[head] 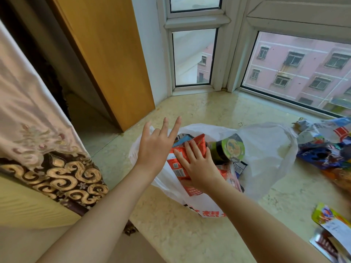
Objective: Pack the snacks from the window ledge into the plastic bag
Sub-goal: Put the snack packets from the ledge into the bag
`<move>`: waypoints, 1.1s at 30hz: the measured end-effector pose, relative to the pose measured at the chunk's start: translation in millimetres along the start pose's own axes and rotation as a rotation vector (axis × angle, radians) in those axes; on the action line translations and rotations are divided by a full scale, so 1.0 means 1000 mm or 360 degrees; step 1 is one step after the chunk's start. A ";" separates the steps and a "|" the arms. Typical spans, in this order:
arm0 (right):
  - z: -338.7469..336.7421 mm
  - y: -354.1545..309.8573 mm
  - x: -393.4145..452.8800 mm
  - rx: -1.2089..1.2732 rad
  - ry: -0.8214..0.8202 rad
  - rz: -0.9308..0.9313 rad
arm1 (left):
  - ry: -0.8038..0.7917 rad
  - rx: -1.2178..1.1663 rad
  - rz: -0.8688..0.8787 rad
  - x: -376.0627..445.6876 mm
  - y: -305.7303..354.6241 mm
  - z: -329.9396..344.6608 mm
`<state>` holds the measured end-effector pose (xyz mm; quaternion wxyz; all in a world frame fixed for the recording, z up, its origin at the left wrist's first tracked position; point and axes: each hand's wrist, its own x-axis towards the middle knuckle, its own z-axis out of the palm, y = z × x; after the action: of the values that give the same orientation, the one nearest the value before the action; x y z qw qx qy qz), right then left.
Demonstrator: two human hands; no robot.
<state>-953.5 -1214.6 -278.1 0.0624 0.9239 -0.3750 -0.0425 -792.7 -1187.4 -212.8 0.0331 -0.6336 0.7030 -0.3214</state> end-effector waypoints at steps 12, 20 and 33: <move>0.010 0.031 0.021 0.0296 0.0182 0.0290 | 0.0301 -0.0252 0.0032 -0.007 0.000 -0.032; 0.015 0.033 -0.038 0.0033 0.0213 0.0166 | 0.0071 -0.0226 -0.0001 -0.003 0.017 -0.030; 0.005 0.111 -0.212 0.0092 0.0263 0.0569 | 0.0150 -0.0484 0.0370 0.002 0.178 -0.078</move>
<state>-1182.5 -1145.7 -259.7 0.0729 0.8444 -0.5279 0.0559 -983.2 -1158.5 -238.3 -0.0591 -0.5301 0.8126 -0.2349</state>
